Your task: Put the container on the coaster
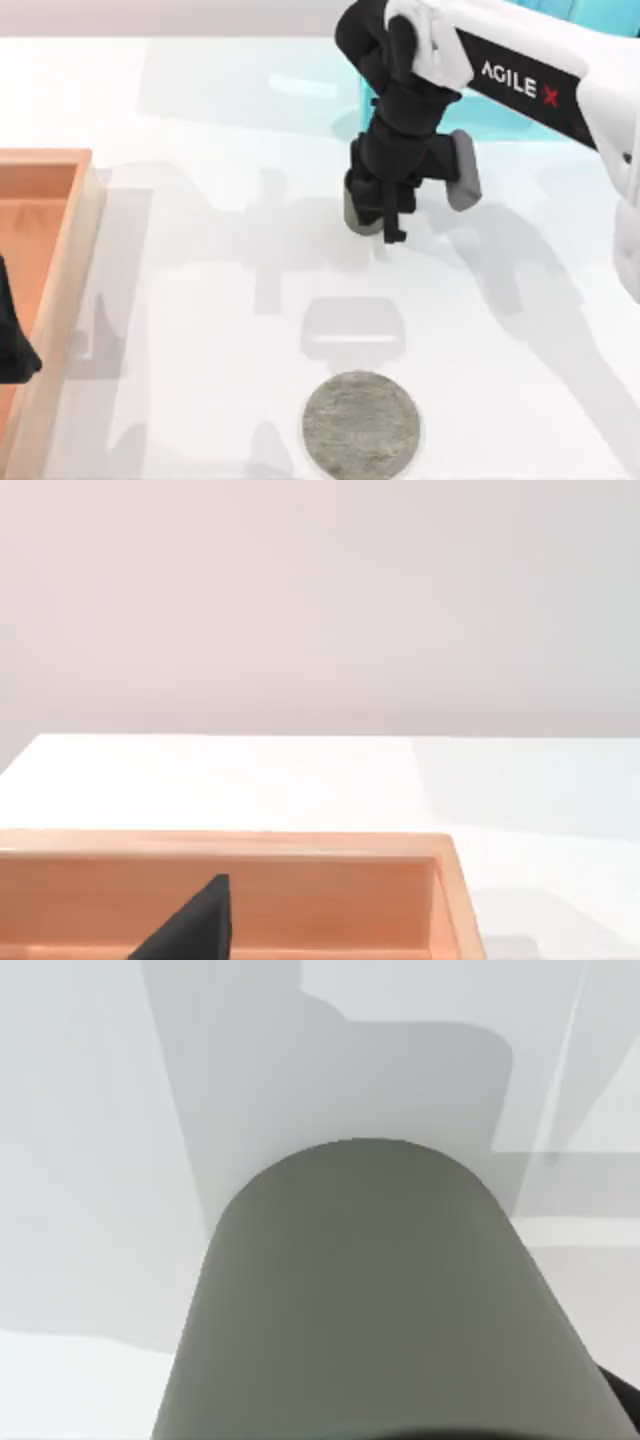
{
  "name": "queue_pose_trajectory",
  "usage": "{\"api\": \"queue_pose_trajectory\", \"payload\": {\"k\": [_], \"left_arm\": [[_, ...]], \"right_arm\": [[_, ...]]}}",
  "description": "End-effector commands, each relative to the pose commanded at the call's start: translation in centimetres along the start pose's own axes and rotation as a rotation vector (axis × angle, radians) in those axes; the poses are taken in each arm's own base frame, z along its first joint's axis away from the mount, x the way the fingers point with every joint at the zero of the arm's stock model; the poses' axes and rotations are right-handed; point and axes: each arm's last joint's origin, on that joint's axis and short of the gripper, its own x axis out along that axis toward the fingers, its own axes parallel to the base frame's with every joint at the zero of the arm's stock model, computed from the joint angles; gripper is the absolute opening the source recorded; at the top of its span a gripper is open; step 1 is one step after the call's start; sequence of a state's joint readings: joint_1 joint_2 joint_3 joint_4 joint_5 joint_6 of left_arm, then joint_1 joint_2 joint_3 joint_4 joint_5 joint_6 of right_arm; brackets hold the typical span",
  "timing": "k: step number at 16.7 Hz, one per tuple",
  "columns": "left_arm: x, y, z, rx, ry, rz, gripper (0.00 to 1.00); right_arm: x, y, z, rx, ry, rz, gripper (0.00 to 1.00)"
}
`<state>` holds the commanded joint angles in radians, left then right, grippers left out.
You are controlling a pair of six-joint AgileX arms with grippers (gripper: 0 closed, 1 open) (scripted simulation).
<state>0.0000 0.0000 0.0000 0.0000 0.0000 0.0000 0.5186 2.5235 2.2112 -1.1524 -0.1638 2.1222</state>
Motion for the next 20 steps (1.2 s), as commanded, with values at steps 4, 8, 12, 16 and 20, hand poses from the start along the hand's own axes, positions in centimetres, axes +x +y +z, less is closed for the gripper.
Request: {"api": "queue_pose_trajectory", "payload": {"k": [4, 8, 12, 16, 20], "left_arm": [[0.0, 0.0, 0.0, 0.0, 0.0, 0.0, 1.0], [0.0, 0.0, 0.0, 0.0, 0.0, 0.0, 1.0], [0.0, 0.0, 0.0, 0.0, 0.0, 0.0, 1.0], [0.0, 0.0, 0.0, 0.0, 0.0, 0.0, 1.0], [0.0, 0.0, 0.0, 0.0, 0.0, 0.0, 1.0]], "right_arm": [[-0.1, -0.1, 0.1, -0.009, -0.002, -0.002, 0.0], [-1.2, -1.9, -0.5, -0.171, -0.019, -0.028, 0.0], [-3.0, -5.4, -1.7, -0.497, -0.04, -0.076, 0.0], [-4.8, -10.0, -2.5, -0.935, -0.053, -0.147, 0.0], [-6.1, -14.3, -2.6, -1.318, -0.052, -0.236, 0.0]]}}
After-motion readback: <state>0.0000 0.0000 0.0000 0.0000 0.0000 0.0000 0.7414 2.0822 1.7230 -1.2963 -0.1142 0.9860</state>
